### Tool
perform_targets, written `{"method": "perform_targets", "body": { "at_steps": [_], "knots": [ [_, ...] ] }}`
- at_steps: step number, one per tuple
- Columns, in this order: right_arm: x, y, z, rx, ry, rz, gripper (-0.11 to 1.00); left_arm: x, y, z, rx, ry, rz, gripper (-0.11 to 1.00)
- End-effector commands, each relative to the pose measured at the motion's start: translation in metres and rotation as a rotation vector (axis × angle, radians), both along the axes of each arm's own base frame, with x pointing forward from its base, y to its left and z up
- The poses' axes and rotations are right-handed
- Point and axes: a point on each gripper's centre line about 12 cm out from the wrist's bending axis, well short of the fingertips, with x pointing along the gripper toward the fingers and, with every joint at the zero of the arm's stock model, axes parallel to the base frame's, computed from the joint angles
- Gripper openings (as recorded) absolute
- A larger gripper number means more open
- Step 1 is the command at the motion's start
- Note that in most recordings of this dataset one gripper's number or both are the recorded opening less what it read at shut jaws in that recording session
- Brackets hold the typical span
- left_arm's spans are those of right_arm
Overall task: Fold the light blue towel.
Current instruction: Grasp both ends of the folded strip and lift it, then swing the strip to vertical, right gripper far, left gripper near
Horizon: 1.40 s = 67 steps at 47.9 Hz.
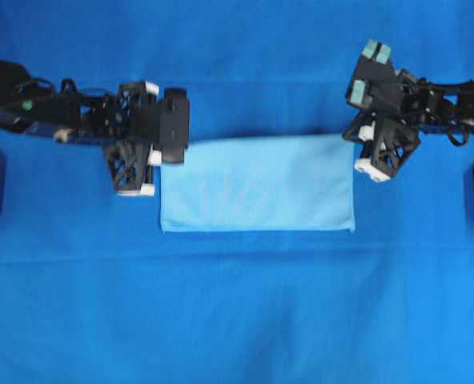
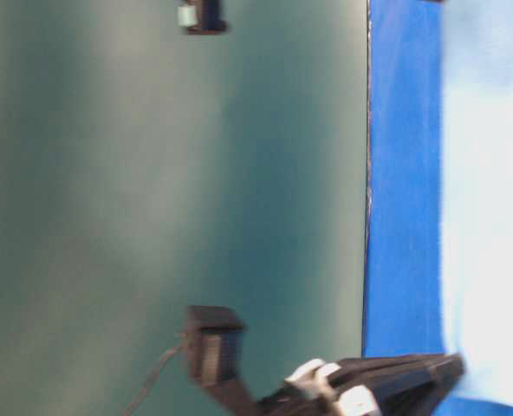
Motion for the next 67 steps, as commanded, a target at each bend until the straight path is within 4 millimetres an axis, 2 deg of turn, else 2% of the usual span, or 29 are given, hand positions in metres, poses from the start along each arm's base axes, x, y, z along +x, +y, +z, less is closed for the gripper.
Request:
{"method": "perform_targets", "body": {
  "at_steps": [1,11,18,24,33,38,43,53,67],
  "knots": [
    [0.003,0.002,0.032,-0.027,-0.066,0.017,0.0,0.003,-0.002,0.037,0.009,-0.07,-0.005,0.02],
    [-0.009,0.01,0.077,-0.061,-0.139,0.038,0.0,-0.005,-0.004,0.088,0.031,-0.199,-0.008,0.02],
    [-0.019,0.012,0.098,-0.08,-0.184,0.036,0.0,-0.01,-0.005,0.119,0.046,-0.285,-0.008,0.02],
    [-0.025,0.014,0.108,-0.093,-0.224,0.038,0.0,-0.015,-0.005,0.131,0.053,-0.324,-0.01,0.02],
    [-0.025,0.012,0.111,-0.117,-0.234,0.039,0.0,-0.015,-0.005,0.131,0.047,-0.326,-0.003,0.02],
    [-0.022,0.004,0.111,-0.143,-0.246,0.024,0.0,-0.011,-0.007,0.13,0.029,-0.343,0.011,0.02],
    [-0.017,-0.011,0.111,-0.174,-0.255,-0.007,0.0,-0.005,-0.018,0.13,0.024,-0.368,-0.023,0.02],
    [-0.004,-0.05,0.11,-0.262,-0.245,-0.062,0.0,0.02,-0.058,0.127,0.003,-0.434,-0.136,0.02],
    [0.036,-0.1,0.119,-0.381,-0.262,-0.06,0.0,0.065,-0.112,0.128,0.022,-0.463,-0.309,0.02]
  ]
}}
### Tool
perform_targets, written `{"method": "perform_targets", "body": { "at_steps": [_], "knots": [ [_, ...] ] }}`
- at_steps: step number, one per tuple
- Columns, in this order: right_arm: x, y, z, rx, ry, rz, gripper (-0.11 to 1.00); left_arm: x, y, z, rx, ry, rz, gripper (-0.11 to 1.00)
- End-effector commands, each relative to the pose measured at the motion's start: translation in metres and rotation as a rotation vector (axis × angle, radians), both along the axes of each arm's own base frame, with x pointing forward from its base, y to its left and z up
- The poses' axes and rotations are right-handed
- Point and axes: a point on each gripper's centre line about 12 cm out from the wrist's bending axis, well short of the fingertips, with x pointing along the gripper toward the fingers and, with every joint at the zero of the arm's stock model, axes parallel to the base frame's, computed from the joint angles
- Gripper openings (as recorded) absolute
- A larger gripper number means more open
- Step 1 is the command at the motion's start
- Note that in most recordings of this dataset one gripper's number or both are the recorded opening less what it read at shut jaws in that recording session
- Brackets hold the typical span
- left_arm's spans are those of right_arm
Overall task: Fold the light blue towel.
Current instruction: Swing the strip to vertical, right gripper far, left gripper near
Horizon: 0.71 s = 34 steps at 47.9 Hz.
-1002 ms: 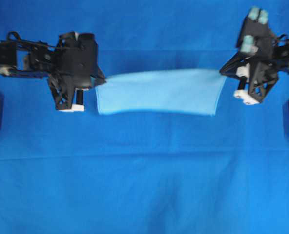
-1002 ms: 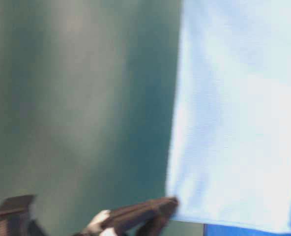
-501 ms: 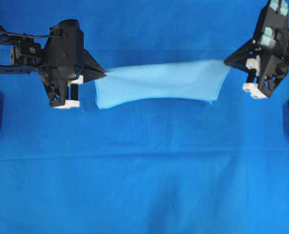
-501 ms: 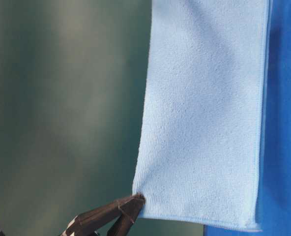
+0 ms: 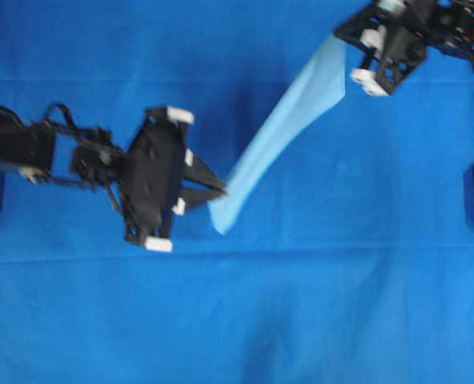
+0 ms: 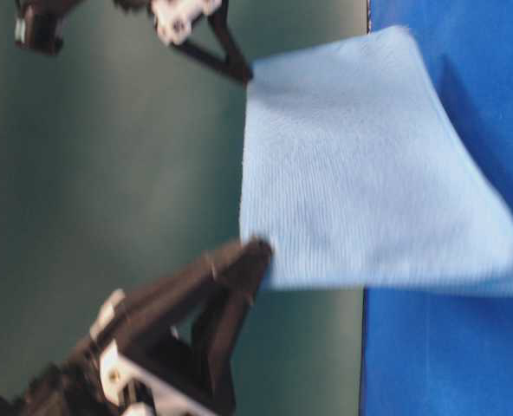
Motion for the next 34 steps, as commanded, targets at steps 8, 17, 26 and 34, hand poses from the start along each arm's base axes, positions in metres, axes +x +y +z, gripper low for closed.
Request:
{"method": "perform_targets", "body": {
  "at_steps": [8,17,26,34],
  "knots": [
    [0.038,-0.03,0.025,-0.097,-0.068,0.021,0.0,0.035,-0.031,0.02,0.035,-0.114,-0.09,0.02],
    [0.063,-0.045,0.033,-0.118,-0.085,0.024,0.0,0.054,-0.033,0.019,0.084,-0.158,-0.114,0.02],
    [0.069,-0.048,0.034,-0.128,-0.08,0.031,0.0,0.059,-0.034,0.018,0.095,-0.161,-0.119,0.02],
    [0.059,-0.05,0.03,-0.12,-0.064,0.014,0.0,0.064,-0.032,0.016,0.093,-0.171,-0.112,0.02]
  ]
}}
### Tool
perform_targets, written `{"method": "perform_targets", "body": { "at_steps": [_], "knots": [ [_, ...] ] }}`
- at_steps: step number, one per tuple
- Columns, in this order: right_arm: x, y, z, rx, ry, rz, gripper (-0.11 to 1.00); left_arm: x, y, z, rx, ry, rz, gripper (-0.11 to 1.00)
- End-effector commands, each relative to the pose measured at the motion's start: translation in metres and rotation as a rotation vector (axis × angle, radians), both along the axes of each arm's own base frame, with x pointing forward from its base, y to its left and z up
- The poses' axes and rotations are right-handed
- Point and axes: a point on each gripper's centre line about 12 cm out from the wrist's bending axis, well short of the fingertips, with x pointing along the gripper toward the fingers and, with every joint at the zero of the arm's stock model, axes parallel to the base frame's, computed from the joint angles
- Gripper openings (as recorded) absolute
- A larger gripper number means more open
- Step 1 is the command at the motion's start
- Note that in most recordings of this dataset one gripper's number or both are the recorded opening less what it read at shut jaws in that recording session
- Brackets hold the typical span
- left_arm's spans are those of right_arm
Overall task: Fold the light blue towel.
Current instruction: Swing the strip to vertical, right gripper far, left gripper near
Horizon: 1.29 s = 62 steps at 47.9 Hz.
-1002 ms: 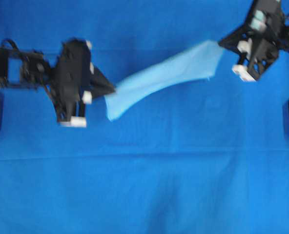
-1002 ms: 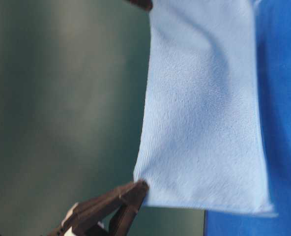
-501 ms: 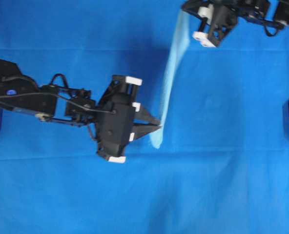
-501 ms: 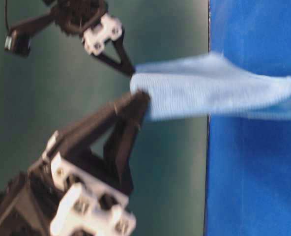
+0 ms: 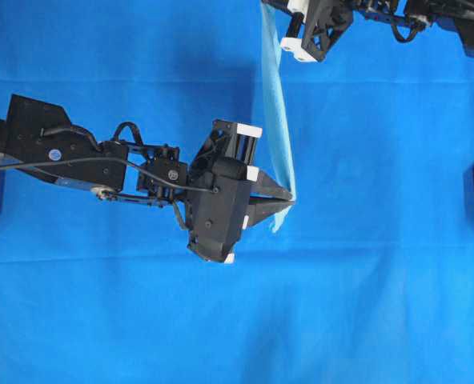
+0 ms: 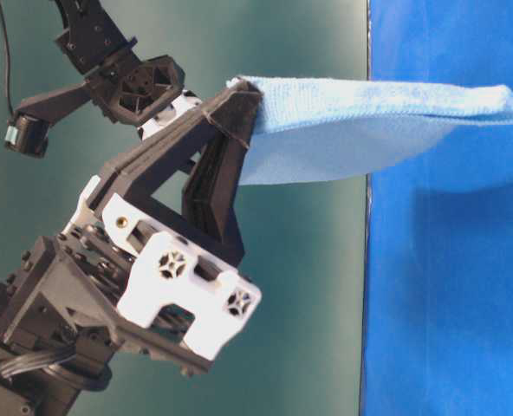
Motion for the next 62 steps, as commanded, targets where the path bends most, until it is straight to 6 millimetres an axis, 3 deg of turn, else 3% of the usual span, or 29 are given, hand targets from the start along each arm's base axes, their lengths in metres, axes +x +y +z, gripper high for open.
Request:
{"method": "perform_targets", "body": {
  "at_steps": [1,8,24,33,44,62],
  "knots": [
    [-0.015,-0.014,0.015,-0.027,-0.027,-0.044,0.0,0.006,-0.018,0.018,-0.008,-0.072,-0.037,0.02],
    [-0.038,-0.012,0.011,-0.019,-0.015,-0.072,0.0,0.026,-0.017,0.011,-0.012,-0.113,-0.029,0.02],
    [-0.096,0.011,0.002,-0.002,0.013,-0.118,0.0,0.091,-0.023,-0.01,-0.02,-0.152,-0.02,0.02],
    [-0.108,0.017,-0.007,0.017,0.055,-0.13,0.0,0.1,-0.024,-0.017,-0.056,-0.146,-0.005,0.02],
    [-0.09,0.006,-0.025,0.033,0.07,-0.112,0.0,0.074,-0.02,-0.037,-0.158,-0.068,0.047,0.02],
    [-0.011,-0.004,-0.058,0.044,0.053,0.004,0.0,0.007,-0.016,-0.072,-0.307,-0.003,0.118,0.02]
  ]
}}
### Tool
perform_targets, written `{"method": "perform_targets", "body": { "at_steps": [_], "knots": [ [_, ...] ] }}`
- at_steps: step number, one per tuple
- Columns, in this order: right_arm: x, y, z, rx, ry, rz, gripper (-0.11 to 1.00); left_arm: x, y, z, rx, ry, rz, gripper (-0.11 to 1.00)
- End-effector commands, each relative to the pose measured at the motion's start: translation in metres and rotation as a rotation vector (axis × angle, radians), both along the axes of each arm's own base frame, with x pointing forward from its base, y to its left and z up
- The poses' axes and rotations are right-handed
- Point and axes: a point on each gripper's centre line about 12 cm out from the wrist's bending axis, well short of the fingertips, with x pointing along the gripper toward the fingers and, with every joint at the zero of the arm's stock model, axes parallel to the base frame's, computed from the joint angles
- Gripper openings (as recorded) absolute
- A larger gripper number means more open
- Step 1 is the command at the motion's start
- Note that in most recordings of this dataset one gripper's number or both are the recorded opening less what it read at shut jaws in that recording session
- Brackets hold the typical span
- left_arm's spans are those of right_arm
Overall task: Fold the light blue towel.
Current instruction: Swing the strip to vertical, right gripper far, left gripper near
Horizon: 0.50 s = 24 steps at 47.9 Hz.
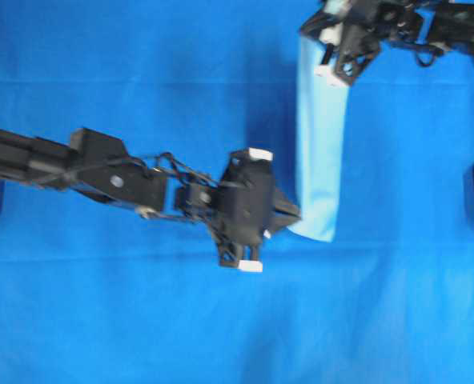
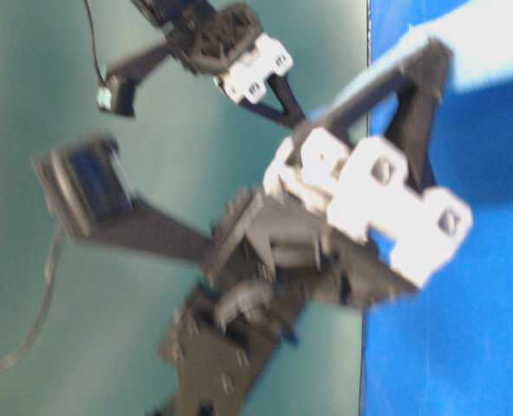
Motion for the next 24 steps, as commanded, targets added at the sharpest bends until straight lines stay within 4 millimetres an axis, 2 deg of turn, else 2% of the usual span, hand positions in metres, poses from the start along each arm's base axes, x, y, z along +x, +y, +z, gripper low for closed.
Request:
{"method": "perform_targets", "body": {
  "at_steps": [1,10,24],
  "knots": [
    [0.021,-0.008,0.013,-0.03,-0.052,0.017,0.0,-0.011,-0.016,0.017,-0.035,-0.056,-0.023,0.02],
    [0.041,-0.006,0.008,-0.03,-0.047,0.046,0.0,-0.026,-0.013,0.01,-0.057,-0.036,-0.01,0.02],
    [0.041,-0.004,0.003,-0.026,-0.04,0.053,0.0,-0.024,-0.003,0.003,-0.054,-0.023,0.015,0.02]
  ]
}}
